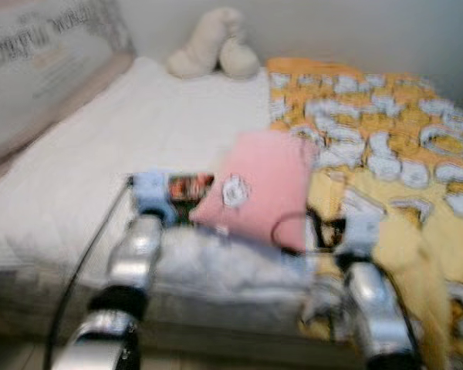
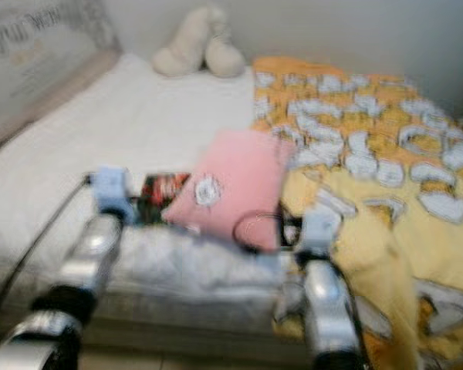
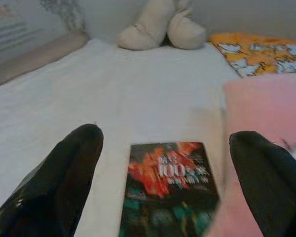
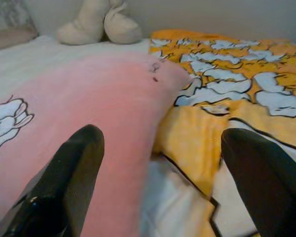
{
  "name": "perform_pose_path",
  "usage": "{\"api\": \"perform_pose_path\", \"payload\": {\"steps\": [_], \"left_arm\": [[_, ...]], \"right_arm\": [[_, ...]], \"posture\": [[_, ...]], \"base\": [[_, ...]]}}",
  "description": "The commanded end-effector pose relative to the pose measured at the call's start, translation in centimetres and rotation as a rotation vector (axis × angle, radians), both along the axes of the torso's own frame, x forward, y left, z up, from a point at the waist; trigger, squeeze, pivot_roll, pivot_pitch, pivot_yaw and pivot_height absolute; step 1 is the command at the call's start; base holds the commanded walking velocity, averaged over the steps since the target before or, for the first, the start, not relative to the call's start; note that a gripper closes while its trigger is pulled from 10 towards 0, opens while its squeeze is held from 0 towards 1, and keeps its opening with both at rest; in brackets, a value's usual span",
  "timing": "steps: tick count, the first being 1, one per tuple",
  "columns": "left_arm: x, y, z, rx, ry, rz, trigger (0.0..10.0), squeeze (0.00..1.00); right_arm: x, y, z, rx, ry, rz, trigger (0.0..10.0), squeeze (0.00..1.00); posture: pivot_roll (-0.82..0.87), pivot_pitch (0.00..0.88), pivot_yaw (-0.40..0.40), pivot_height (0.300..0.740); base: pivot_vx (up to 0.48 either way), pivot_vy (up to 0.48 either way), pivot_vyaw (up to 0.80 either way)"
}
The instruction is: Clean up the room
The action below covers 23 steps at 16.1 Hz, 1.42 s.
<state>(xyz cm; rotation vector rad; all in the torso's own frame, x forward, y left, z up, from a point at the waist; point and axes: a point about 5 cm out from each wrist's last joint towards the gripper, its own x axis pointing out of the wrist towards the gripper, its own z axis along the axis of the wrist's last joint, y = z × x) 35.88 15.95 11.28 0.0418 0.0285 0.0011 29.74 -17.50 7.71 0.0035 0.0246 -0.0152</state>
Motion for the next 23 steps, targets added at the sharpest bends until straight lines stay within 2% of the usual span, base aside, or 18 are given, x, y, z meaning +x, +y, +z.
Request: {"api": "perform_pose_path", "payload": {"steps": [1, 2, 3, 5, 6, 7, 8, 9, 11, 14, 15, 16, 17, 19, 20, 21, 23], "left_arm": [[0.5, -1.5, 0.7, -0.006, -0.017, -0.039, 10.0, 0.0], [0.7, -1.4, 0.8, 0.008, -0.016, -0.037, 10.0, 0.0], [0.9, -1.1, 0.9, 0.022, -0.015, -0.033, 10.0, 0.0], [1.5, -0.3, 1.4, -0.016, 0.002, -0.014, 10.0, 0.0], [2.2, -0.1, 1.3, -0.063, 0.087, -0.049, 10.0, 0.0], [2.3, -0.2, 0.9, -0.089, 0.141, -0.073, 10.0, 0.0], [2.3, -1.5, -0.1, -0.148, 0.294, -0.216, 10.0, 0.0], [2.3, -1.7, -0.2, -0.172, 0.323, -0.235, 10.0, 0.0], [2.1, -2.1, -0.9, -0.241, 0.434, -0.263, 10.0, 0.0], [2.6, -2.9, 0.1, -0.379, 0.422, -0.286, 10.0, 0.0], [2.6, -3.1, 0.2, -0.391, 0.421, -0.285, 10.0, 0.0], [2.9, -3.8, 0.6, -0.396, 0.406, -0.288, 10.0, 0.0], [3.0, -4.6, 1.0, -0.363, 0.394, -0.294, 10.0, 0.0], [3.0, -5.2, 0.8, -0.238, 0.384, -0.277, 10.0, 0.0], [3.0, -5.0, 0.6, -0.15, 0.375, -0.263, 10.0, 0.0], [3.1, -4.5, 0.6, -0.056, 0.357, -0.229, 10.0, 0.0], [3.2, -4.1, 0.9, -0.045, 0.348, -0.215, 10.0, 0.0]], "right_arm": [[0.0, -1.1, 0.4, 0.0, -0.011, -0.029, 10.0, 0.0], [0.2, -0.7, 0.1, 0.039, 0.026, 0.012, 10.0, 0.0], [0.4, -0.4, 0.3, 0.035, 0.036, 0.032, 10.0, 0.0], [1.2, -0.4, 0.7, 0.067, 0.049, 0.045, 10.0, 0.0], [2.0, -0.8, 0.9, 0.196, 0.087, 0.017, 10.0, 0.0], [2.1, -1.0, 0.9, 0.25, 0.101, 0.006, 10.0, 0.0], [2.1, -1.7, 1.1, 0.394, 0.138, -0.014, 10.0, 0.0], [2.1, -1.9, 1.1, 0.42, 0.144, -0.015, 10.0, 0.0], [1.6, -2.2, 0.5, 0.5, 0.206, 0.003, 10.0, 0.0], [1.4, -2.2, -0.1, 0.53, 0.271, 0.014, 10.0, 0.0], [1.5, -2.2, -0.2, 0.535, 0.28, 0.012, 10.0, 0.0], [1.8, -2.3, -0.4, 0.528, 0.293, 0.009, 10.0, 0.0], [2.2, -2.3, -0.6, 0.531, 0.307, 0.015, 10.0, 0.0], [2.9, -2.0, -0.9, 0.539, 0.321, 0.033, 10.0, 0.0], [3.2, -1.7, -0.9, 0.517, 0.321, 0.044, 10.0, 0.0], [4.3, -1.1, -0.3, 0.504, 0.278, 0.071, 10.0, 0.0], [4.9, -0.3, 0.0, 0.505, 0.268, 0.094, 10.0, 0.0]], "posture": [[0.05, 0.0, 0.008, 0.74], [0.05, 0.0, 0.008, 0.74], [0.05, 0.0, 0.008, 0.74], [0.04, 0.0, 0.006, 0.74], [0.03, 0.0, 0.003, 0.74], [0.04, 0.0, -0.006, 0.74], [0.04, 0.003, -0.018, 0.74], [0.04, 0.003, -0.018, 0.74], [0.01, 0.089, -0.024, 0.74], [0.0, 0.157, -0.037, 0.74], [0.0, 0.157, -0.037, 0.74], [-0.02, 0.195, -0.041, 0.74], [-0.01, 0.206, -0.044, 0.74], [-0.01, 0.231, -0.048, 0.74], [-0.02, 0.242, -0.044, 0.74], [-0.02, 0.252, -0.046, 0.74], [-0.02, 0.26, -0.046, 0.74]], "base": [[0.454, 0.0, 0.0], [0.442, 0.0, 0.0], [0.439, 0.0, 0.0], [0.442, 0.0, 0.0], [0.0, 0.0, 0.0], [0.0, 0.0, 0.0], [0.0, 0.0, 0.0], [0.0, 0.0, 0.0], [0.0, 0.0, 0.0], [0.0, 0.0, 0.0], [0.0, 0.0, 0.0], [0.0, 0.0, 0.0], [0.0, 0.0, 0.0], [0.0, 0.0, 0.0], [0.0, 0.0, 0.0], [0.0, 0.0, 0.0], [0.0, 0.0, 0.0]]}}
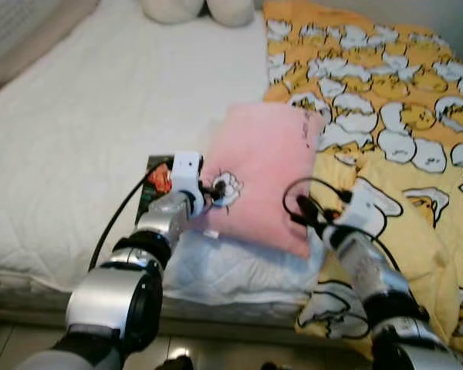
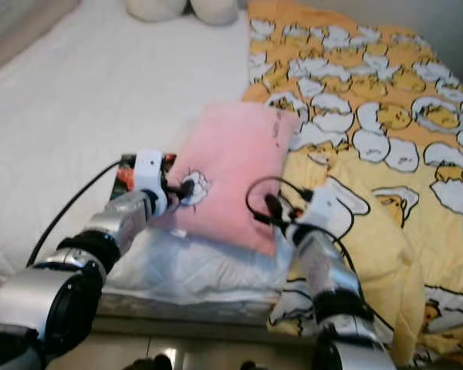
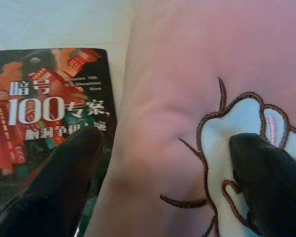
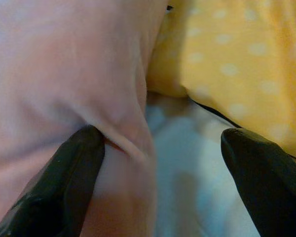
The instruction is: Clean up the room
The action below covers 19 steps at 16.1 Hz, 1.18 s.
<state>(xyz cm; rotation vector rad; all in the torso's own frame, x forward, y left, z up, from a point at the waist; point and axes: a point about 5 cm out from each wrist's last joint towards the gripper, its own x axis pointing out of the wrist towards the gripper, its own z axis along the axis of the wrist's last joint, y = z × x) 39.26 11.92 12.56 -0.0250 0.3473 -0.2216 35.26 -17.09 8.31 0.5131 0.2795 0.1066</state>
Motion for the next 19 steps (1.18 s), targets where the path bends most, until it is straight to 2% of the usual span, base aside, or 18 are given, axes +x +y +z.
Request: {"api": "perform_pose_path", "payload": {"steps": [1, 3, 5, 7, 8, 9, 10, 12, 14, 16, 19], "left_arm": [[-0.2, 0.4, -0.6, 0.002, 0.033, 0.035, 10.0, 0.0], [-0.4, -0.1, -1.0, -0.104, 0.069, 0.048, 10.0, 0.0], [-0.9, -1.3, -1.8, -0.182, 0.122, 0.017, 10.0, 0.0], [-1.9, -3.0, -3.3, -0.176, 0.18, -0.057, 10.0, 0.0], [-2.4, -3.8, -3.8, -0.155, 0.2, -0.095, 10.0, 0.0], [-2.7, -4.2, -4.2, -0.145, 0.212, -0.111, 2.4, 0.0], [-2.8, -4.4, -4.4, -0.139, 0.211, -0.118, 0.0, 0.0], [-2.9, -4.3, -4.6, -0.116, 0.201, -0.1, 0.0, 0.0], [-2.6, -3.6, -4.4, -0.131, 0.154, -0.049, 0.0, 0.0], [-2.9, -3.4, -4.7, -0.065, 0.118, -0.061, 0.0, 0.0], [-3.2, -3.3, -5.2, -0.115, 0.142, -0.055, 0.0, 0.0]], "right_arm": [[0.2, 0.7, -0.1, 0.005, -0.013, 0.023, 10.0, 0.0], [0.6, 2.1, -0.2, 0.068, 0.007, 0.041, 10.0, 0.0], [0.6, 2.9, -0.7, 0.142, 0.032, 0.047, 10.0, 0.0], [0.2, 4.0, -1.5, 0.152, 0.068, 0.079, 10.0, 0.0], [0.0, 4.4, -1.9, 0.115, 0.079, 0.104, 6.9, 0.0], [-0.2, 4.6, -2.3, 0.092, 0.096, 0.117, 0.0, 0.0], [-0.3, 4.7, -2.5, 0.067, 0.111, 0.123, 0.0, 0.0], [-0.2, 4.3, -2.5, 0.02, 0.114, 0.122, 0.0, 0.0], [-0.2, 3.6, -2.5, -0.038, 0.092, 0.134, 0.0, 0.0], [-0.6, 2.5, -3.1, -0.1, 0.108, 0.112, 0.0, 0.0], [-0.7, 2.2, -3.1, -0.138, 0.108, 0.104, 0.0, 0.0]], "posture": [[-0.02, 0.27, -0.045, 0.74], [-0.02, 0.275, -0.051, 0.74], [0.0, 0.282, -0.054, 0.74], [0.0, 0.293, -0.061, 0.74], [0.0, 0.297, -0.067, 0.74], [0.01, 0.296, -0.068, 0.74], [0.01, 0.292, -0.066, 0.74], [0.0, 0.285, -0.061, 0.74], [0.0, 0.268, -0.057, 0.74], [0.0, 0.243, -0.056, 0.74], [0.01, 0.23, -0.041, 0.74]], "base": [[0.0, 0.0, 0.0], [0.0, 0.0, 0.0], [0.0, 0.0, 0.0], [0.0, 0.0, 0.0], [0.0, 0.0, 0.0], [0.0, 0.0, 0.0], [0.0, 0.0, 0.0], [0.0, 0.0, 0.0], [0.0, 0.0, 0.0], [0.0, 0.0, 0.0], [0.0, 0.0, 0.0]]}}
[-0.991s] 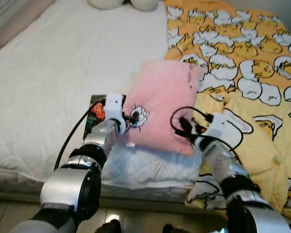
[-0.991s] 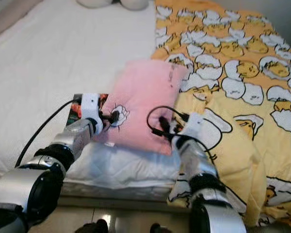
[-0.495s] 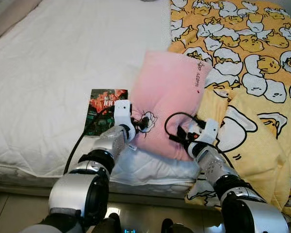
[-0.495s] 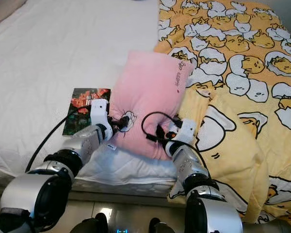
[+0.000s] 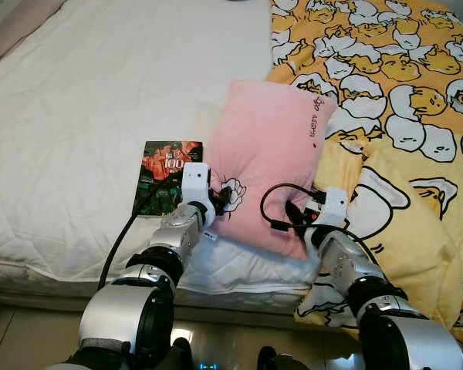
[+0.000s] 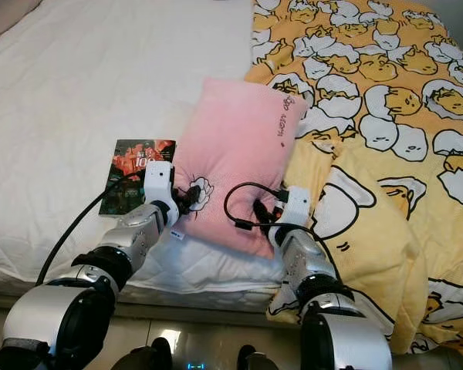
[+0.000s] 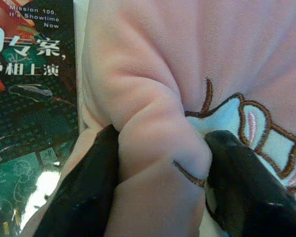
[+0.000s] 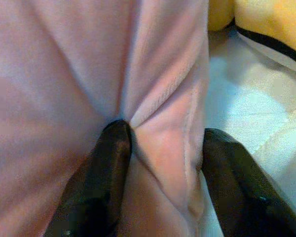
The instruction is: Clean up the room
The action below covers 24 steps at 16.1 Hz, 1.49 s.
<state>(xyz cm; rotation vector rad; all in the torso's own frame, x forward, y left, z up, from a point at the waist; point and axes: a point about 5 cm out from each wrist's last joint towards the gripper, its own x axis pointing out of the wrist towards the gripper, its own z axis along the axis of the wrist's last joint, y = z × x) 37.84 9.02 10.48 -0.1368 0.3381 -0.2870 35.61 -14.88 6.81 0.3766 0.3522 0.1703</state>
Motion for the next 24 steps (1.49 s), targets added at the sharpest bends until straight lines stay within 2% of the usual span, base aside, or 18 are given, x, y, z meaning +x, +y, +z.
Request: {"api": "perform_pose_path", "payload": {"steps": [1, 3, 5, 6, 7, 9, 10, 11, 14, 15, 18, 19, 20, 22, 23, 24], "left_arm": [[-1.8, -0.2, -3.3, -0.006, 0.157, -0.007, 0.0, 0.0], [-1.9, -0.2, -3.5, -0.035, 0.183, 0.004, 0.0, 0.0], [-1.8, -0.1, -3.3, -0.023, 0.165, -0.004, 0.0, 0.0], [-1.6, 0.2, -3.1, 0.001, 0.133, 0.0, 0.0, 0.0], [-1.4, 0.3, -2.6, -0.03, 0.103, 0.011, 0.0, 0.0], [-0.8, 0.4, -1.7, -0.029, 0.052, 0.034, 0.0, 0.0], [-0.4, 0.2, -0.9, -0.074, 0.026, 0.049, 0.0, 0.0], [0.0, -0.1, 0.1, -0.127, -0.001, 0.053, 0.0, 0.0], [0.5, -0.9, 1.5, -0.19, -0.04, 0.028, 0.0, 0.0], [1.0, -1.4, 2.8, -0.214, -0.08, -0.001, 0.0, 0.0], [1.7, -1.7, 5.0, -0.187, -0.163, -0.05, 0.0, 0.0], [2.3, -1.7, 7.1, -0.176, -0.24, -0.083, 0.0, 0.0], [2.6, -1.6, 8.2, -0.189, -0.274, -0.089, 0.0, 0.0], [3.2, -0.9, 10.6, -0.155, -0.363, -0.092, 0.0, 0.0], [3.6, -0.3, 12.5, -0.121, -0.43, -0.085, 0.0, 0.0], [3.6, -0.3, 13.3, -0.111, -0.468, -0.09, 10.0, 0.0]], "right_arm": [[-0.8, 0.1, -1.4, -0.017, 0.063, -0.007, 0.0, 0.0], [-0.7, 0.3, -1.4, -0.003, 0.071, -0.018, 0.0, 0.0], [-0.9, 0.3, -1.7, -0.015, 0.082, -0.022, 0.0, 0.0], [-1.0, 0.3, -1.8, -0.05, 0.081, -0.022, 0.0, 0.0], [-1.0, 0.2, -1.8, -0.059, 0.081, -0.026, 0.0, 0.0], [-1.0, -0.2, -1.8, -0.078, 0.08, -0.032, 0.0, 0.0], [-0.7, -0.5, -1.3, -0.09, 0.056, -0.044, 0.0, 0.0], [-0.1, -0.6, -0.4, -0.096, 0.02, -0.042, 0.0, 0.0], [1.3, -0.6, 2.0, -0.081, -0.057, -0.049, 0.0, 0.0], [2.4, -0.7, 4.5, -0.041, -0.143, -0.054, 0.0, 0.0], [3.7, -1.2, 8.0, 0.012, -0.26, -0.061, 0.0, 0.0], [4.3, -1.6, 10.4, 0.03, -0.343, -0.064, 0.0, 0.0], [4.5, -1.7, 11.4, 0.026, -0.377, -0.064, 0.0, 0.0], [4.7, -2.0, 13.6, -0.001, -0.461, -0.053, 0.0, 0.0], [4.7, -2.1, 14.8, -0.038, -0.505, -0.048, 0.0, 0.0], [4.6, -2.4, 14.8, -0.08, -0.505, -0.061, 0.0, 0.0]], "posture": [[0.01, 0.232, -0.037, 0.74], [0.02, 0.225, -0.036, 0.74], [0.03, 0.211, -0.03, 0.74], [0.02, 0.199, -0.022, 0.74], [0.01, 0.192, -0.018, 0.74], [0.01, 0.183, -0.013, 0.74], [0.01, 0.172, -0.014, 0.74], [0.01, 0.166, -0.012, 0.74], [0.01, 0.148, -0.011, 0.74], [0.01, 0.124, -0.007, 0.74], [0.02, 0.074, 0.005, 0.74], [0.02, 0.057, 0.007, 0.74], [0.03, 0.037, 0.008, 0.74], [0.04, 0.005, 0.009, 0.74], [0.04, 0.0, 0.012, 0.74], [0.04, 0.0, 0.013, 0.74]], "base": [[0.0, 0.0, 0.0], [0.0, 0.0, 0.0], [0.0, 0.0, 0.0], [0.0, 0.0, 0.0], [0.0, 0.0, 0.0], [0.0, 0.0, 0.0], [0.0, 0.0, 0.0], [0.0, 0.0, 0.0], [0.0, 0.0, 0.0], [0.0, 0.0, 0.0], [0.0, 0.0, 0.0], [0.0, 0.0, 0.0], [0.0, 0.0, 0.0], [0.0, 0.0, 0.0], [0.0, 0.0, 0.0], [0.0, 0.0, 0.0]]}}
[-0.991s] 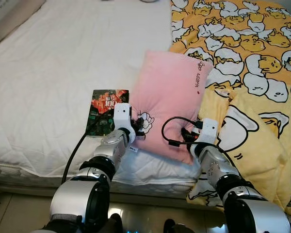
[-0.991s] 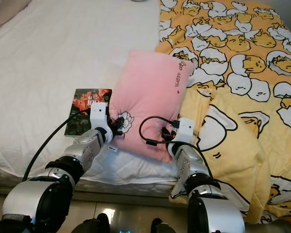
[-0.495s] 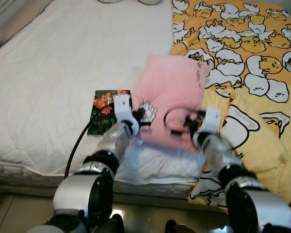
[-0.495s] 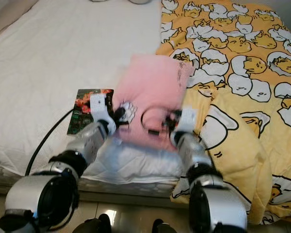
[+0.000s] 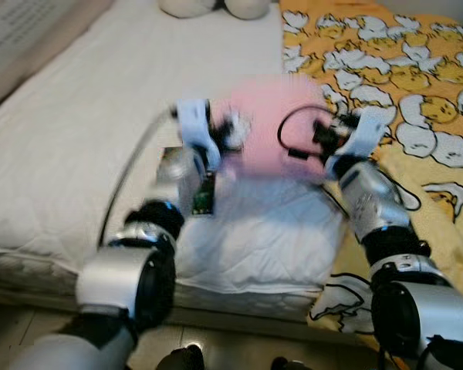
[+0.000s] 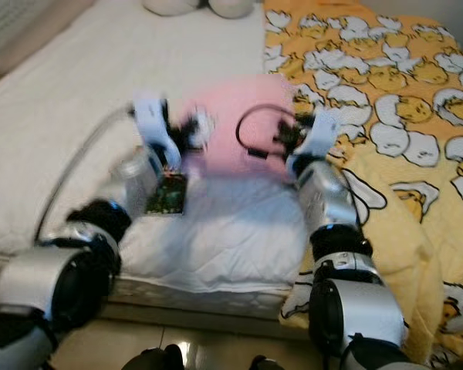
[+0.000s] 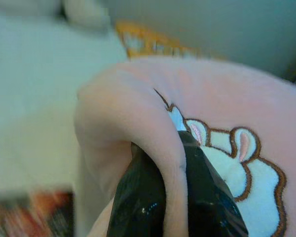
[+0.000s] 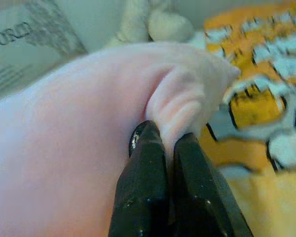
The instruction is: Clean up the room
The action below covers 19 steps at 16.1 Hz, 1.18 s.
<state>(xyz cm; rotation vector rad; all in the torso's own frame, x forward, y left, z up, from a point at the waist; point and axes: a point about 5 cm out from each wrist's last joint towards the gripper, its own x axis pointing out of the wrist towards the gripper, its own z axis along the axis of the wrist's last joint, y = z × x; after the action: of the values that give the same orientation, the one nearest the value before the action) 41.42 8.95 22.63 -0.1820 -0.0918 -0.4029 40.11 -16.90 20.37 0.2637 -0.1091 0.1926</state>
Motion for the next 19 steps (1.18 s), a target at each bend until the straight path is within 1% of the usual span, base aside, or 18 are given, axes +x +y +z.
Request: {"api": "perform_pose_path", "payload": {"steps": [1, 2, 4, 6, 8, 9, 11, 14, 17, 19], "left_arm": [[0.0, -0.3, 1.8, 0.021, -0.085, -0.016, 10.0, 0.0], [0.1, -0.3, 2.5, 0.023, -0.115, -0.007, 10.0, 0.0], [0.1, -0.5, 2.6, 0.044, -0.128, 0.032, 10.0, 0.0], [0.1, -0.5, 2.6, 0.053, -0.134, 0.061, 10.0, 0.0], [0.2, -0.5, 2.3, 0.069, -0.125, 0.067, 10.0, 0.0], [0.1, -0.4, 1.9, 0.077, -0.109, 0.066, 10.0, 0.0], [0.1, -0.2, 1.3, 0.079, -0.093, 0.073, 10.0, 0.0], [0.2, 0.1, 0.9, 0.082, -0.072, 0.099, 10.0, 0.0], [0.2, 0.0, 0.8, 0.067, -0.064, 0.106, 10.0, 0.0], [0.2, 0.0, 0.5, 0.071, -0.05, 0.118, 10.0, 0.0]], "right_arm": [[0.0, -0.6, 1.1, -0.029, -0.041, -0.026, 0.5, 0.0], [-0.2, -1.1, 0.4, -0.07, -0.032, -0.05, 10.0, 0.0], [-0.6, -1.3, 0.2, -0.098, -0.053, -0.069, 10.0, 0.0], [-0.6, -1.4, 0.7, -0.125, -0.072, -0.084, 10.0, 0.0], [-0.5, -1.3, 1.1, -0.126, -0.084, -0.088, 10.0, 0.0], [-0.5, -1.0, 1.0, -0.135, -0.09, -0.077, 10.0, 0.0], [-0.7, -0.7, 0.6, -0.147, -0.085, -0.073, 10.0, 0.0], [-0.9, -1.2, -0.2, -0.157, -0.061, -0.085, 10.0, 0.0], [-0.9, -1.5, -0.1, -0.162, -0.059, -0.091, 10.0, 0.0], [-0.8, -1.4, 0.1, -0.168, -0.064, -0.087, 10.0, 0.0]], "posture": [[0.05, 0.0, 0.015, 0.74], [0.06, 0.0, 0.018, 0.74], [0.06, 0.0, 0.024, 0.74], [0.06, 0.0, 0.03, 0.74], [0.06, 0.0, 0.03, 0.74], [0.05, 0.0, 0.033, 0.74], [0.05, 0.0, 0.036, 0.74], [0.04, 0.0, 0.037, 0.74], [0.04, 0.0, 0.035, 0.74], [0.04, 0.0, 0.032, 0.74]], "base": [[0.0, 0.0, 0.0], [0.0, 0.0, 0.0], [0.0, 0.48, 0.0], [0.0, 0.48, 0.0], [0.0, 0.48, 0.0], [0.0, 0.48, 0.0], [0.0, 0.48, 0.0], [0.0, 0.48, 0.0], [0.0, 0.48, 0.0], [0.0, 0.48, 0.0]]}}
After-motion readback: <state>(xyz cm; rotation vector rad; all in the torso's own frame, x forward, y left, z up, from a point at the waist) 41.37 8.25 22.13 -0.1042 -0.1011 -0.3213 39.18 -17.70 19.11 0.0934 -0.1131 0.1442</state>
